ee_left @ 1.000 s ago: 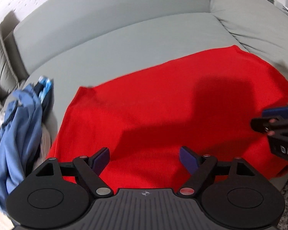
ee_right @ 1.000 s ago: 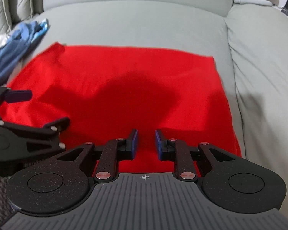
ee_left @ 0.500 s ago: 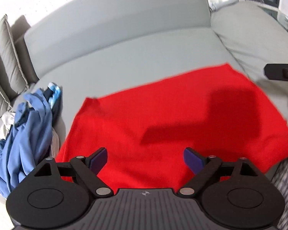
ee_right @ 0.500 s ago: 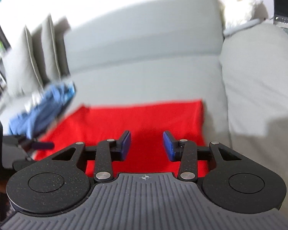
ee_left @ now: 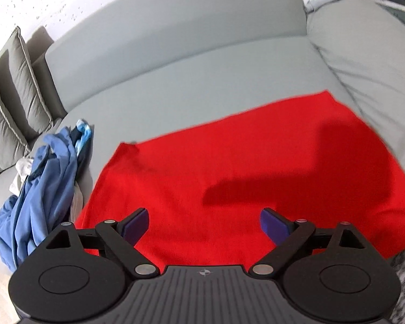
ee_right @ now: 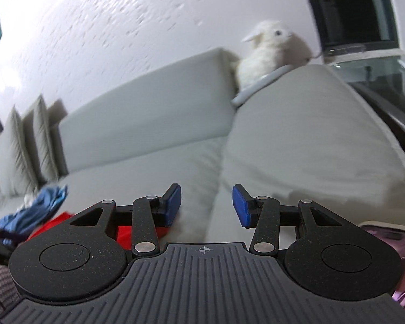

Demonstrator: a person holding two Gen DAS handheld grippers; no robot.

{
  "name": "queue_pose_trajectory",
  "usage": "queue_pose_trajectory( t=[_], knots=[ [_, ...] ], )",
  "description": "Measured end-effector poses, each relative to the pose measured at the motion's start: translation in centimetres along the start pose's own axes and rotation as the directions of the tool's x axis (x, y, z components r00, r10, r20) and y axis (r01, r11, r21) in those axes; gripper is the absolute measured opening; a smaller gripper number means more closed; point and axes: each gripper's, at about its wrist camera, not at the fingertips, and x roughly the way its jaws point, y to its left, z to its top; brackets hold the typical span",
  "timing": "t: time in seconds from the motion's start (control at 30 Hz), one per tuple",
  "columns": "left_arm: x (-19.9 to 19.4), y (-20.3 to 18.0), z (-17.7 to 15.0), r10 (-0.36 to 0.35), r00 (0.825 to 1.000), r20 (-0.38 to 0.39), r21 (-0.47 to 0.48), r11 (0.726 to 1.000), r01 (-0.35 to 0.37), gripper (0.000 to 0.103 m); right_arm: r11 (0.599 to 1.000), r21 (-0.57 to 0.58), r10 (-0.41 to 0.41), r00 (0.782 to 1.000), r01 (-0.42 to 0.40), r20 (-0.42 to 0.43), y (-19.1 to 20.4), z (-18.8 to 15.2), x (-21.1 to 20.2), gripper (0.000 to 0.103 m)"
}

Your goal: Fold clothes

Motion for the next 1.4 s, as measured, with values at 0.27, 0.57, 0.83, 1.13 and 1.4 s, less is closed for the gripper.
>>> queue_pose_trajectory(
  t=[0.27, 0.57, 0.83, 1.13, 1.4],
  knots=[
    [0.1, 0.2, -0.1, 0.037, 0.999, -0.027, -0.018, 0.999, -0.038, 0.092, 0.997, 0.054, -0.065, 0.996, 0.061, 0.066, -5.2, 0.8, 1.1, 0.049],
    [-1.7, 1.2, -0.2, 0.014, 1.0, 0.021, -0.052, 0.999, -0.013, 0.092, 0.999, -0.022, -0.044, 0.993, 0.047, 0.105, -0.7, 4.3, 0.4, 0.05],
    [-3.1, 2.8, -1.3, -0.025, 0.998, 0.052, -0.067, 0.997, 0.028, 0.092, 0.996, -0.067, 0.052, 0.998, -0.055, -0.041, 8.1, 1.5, -0.5, 0.051],
    [-4.1, 5.9, -3.5, -0.077, 0.994, 0.076, -0.131, 0.988, 0.087, 0.093, 0.992, -0.096, 0.066, 0.982, -0.084, -0.176, 16.7, -1.9, -1.9, 0.06],
    [-3.7, 6.8, -5.4, -0.137, 0.987, 0.078, -0.139, 0.979, 0.147, 0.093, 0.993, -0.021, -0.116, 0.95, 0.115, -0.289, 20.6, -6.0, -2.2, 0.06]
  ],
)
